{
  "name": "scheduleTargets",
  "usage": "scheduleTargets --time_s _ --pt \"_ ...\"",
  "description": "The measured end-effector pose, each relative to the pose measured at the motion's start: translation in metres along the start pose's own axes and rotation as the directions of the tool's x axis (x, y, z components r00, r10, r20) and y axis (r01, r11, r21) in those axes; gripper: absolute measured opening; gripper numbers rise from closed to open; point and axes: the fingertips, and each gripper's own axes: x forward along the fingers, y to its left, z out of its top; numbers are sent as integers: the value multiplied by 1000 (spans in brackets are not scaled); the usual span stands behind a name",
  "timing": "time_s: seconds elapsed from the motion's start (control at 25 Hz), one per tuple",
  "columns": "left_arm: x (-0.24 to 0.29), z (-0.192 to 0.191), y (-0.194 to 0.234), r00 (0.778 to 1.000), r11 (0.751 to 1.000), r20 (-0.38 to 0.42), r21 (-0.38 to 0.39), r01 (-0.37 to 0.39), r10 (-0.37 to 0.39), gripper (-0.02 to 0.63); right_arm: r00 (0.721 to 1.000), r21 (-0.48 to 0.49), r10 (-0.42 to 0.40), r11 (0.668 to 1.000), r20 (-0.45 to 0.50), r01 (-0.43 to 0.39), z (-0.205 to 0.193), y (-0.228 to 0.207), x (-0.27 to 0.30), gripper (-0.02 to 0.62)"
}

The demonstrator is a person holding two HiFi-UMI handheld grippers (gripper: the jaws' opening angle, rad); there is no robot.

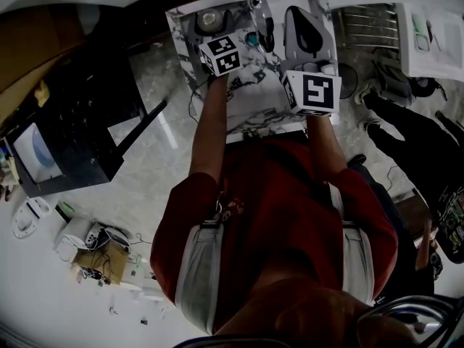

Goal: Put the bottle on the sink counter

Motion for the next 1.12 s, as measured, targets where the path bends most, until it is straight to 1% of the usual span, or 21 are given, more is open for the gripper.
scheduleTargets --time_s 0.36,0.64,0.76,0.92,1.04,1.12 --pt "6 -4 0 998 1000 -67 -13 6 -6 336 1000 1 -4 1000 0 4 0 -1 -3 0" --pt "5 -5 0 997 1000 -80 6 14 -13 338 1000 1 -4 1000 5 4 3 1 -8 0" --pt "5 -5 -2 997 1000 -78 12 28 -27 352 1000 -1 -4 1000 7 4 4 0 -12 0" --pt "4 -3 -6 996 999 -72 -6 51 -51 395 1000 1 -11 1000 10 11 6 -3 -17 0" --pt "1 -1 -8 997 998 -53 -8 59 -59 422 1000 0 -14 1000 14 14 9 -5 -20 0" --pt "-1 0 -9 997 998 -42 -6 62 -62 423 1000 0 -15 1000 17 15 10 -6 -23 0"
